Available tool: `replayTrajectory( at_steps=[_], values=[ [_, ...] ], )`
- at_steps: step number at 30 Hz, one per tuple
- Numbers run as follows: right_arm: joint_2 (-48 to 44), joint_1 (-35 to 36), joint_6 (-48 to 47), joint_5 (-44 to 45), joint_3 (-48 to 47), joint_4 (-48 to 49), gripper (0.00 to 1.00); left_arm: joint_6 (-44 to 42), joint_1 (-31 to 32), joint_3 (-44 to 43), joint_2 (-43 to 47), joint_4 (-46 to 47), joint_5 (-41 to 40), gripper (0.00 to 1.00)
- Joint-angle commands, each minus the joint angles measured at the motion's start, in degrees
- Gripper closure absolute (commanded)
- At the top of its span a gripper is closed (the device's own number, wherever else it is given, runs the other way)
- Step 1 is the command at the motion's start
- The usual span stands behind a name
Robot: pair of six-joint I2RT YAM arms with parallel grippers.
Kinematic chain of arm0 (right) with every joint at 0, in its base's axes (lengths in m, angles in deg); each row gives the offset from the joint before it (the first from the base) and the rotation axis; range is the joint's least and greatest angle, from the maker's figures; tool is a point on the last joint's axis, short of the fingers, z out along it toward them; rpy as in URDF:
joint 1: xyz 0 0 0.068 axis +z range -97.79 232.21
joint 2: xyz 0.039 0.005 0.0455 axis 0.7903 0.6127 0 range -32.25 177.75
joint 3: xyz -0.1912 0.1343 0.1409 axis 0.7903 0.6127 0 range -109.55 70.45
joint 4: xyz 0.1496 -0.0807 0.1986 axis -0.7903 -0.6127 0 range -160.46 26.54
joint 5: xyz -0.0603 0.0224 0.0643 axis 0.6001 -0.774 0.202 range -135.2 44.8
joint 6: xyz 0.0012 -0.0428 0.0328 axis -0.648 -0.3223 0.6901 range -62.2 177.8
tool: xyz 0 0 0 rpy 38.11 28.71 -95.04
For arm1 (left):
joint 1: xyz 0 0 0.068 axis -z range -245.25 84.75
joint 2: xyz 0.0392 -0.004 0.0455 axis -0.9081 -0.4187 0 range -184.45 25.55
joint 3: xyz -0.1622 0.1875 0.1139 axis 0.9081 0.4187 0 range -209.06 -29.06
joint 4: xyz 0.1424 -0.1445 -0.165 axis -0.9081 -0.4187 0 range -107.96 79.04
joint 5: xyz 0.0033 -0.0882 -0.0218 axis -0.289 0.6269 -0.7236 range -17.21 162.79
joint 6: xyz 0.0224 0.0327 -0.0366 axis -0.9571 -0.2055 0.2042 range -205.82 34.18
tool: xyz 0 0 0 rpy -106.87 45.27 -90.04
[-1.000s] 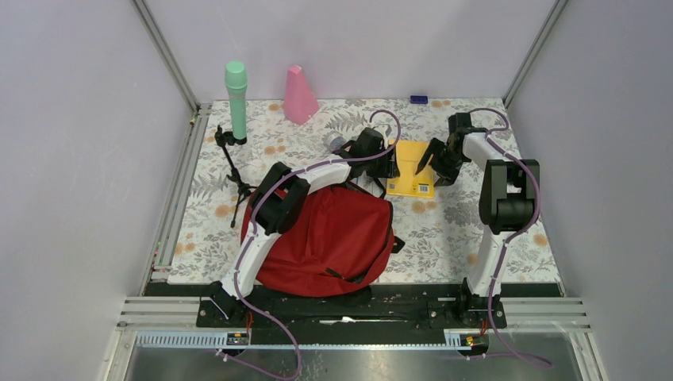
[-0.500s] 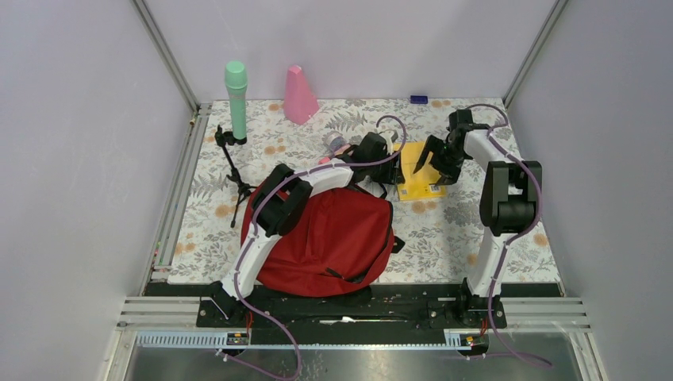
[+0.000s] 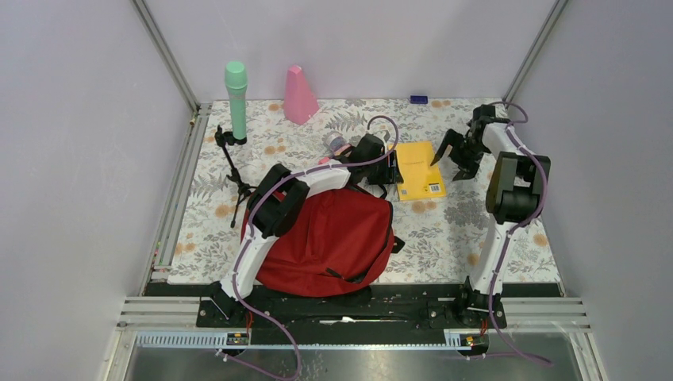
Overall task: Pack the student bag
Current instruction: Pick up the book from the center of the board.
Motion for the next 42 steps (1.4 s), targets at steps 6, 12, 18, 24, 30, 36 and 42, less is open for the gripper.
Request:
replayTrajectory(
  at_steps=[6, 12, 18, 24, 30, 36, 42],
  values=[
    [6.6, 1.2, -5.2, -8.3, -3.9, -8.1, 0.11, 2.9, 0.2, -1.8, -1.0, 0.2, 0.6, 0.45],
    [8.2, 1.8, -10.8, -10.4, -6.2, -13.8, 0.11, 2.9, 1.0, -2.5, -1.6, 1.2, 1.8, 0.45],
    [4.7, 1.9, -12.8, -17.1, -2.3, -12.6, 0.14, 1.5, 2.3, -3.1, -2.0, 2.5, 3.9, 0.47],
    [-3.4, 2.4, -3.9, -27.2, 10.8, 1.4, 0.26, 2.4, 2.8, 2.0, 1.8, 5.7, 4.4, 0.50],
    [-14.8, 2.4, 6.5, -29.8, 26.9, 18.1, 0.38, 3.6, 4.5, 8.6, 5.8, 8.8, 5.6, 0.53],
    [-21.7, 2.5, 14.6, -29.3, 38.7, 34.6, 0.46, 4.8, 5.6, 14.0, 8.5, 11.7, 6.4, 0.54],
    [-26.3, 2.5, 22.2, -29.5, 46.8, 50.6, 0.52, 5.3, 6.1, 17.5, 10.2, 14.5, 8.6, 0.55]
  ],
)
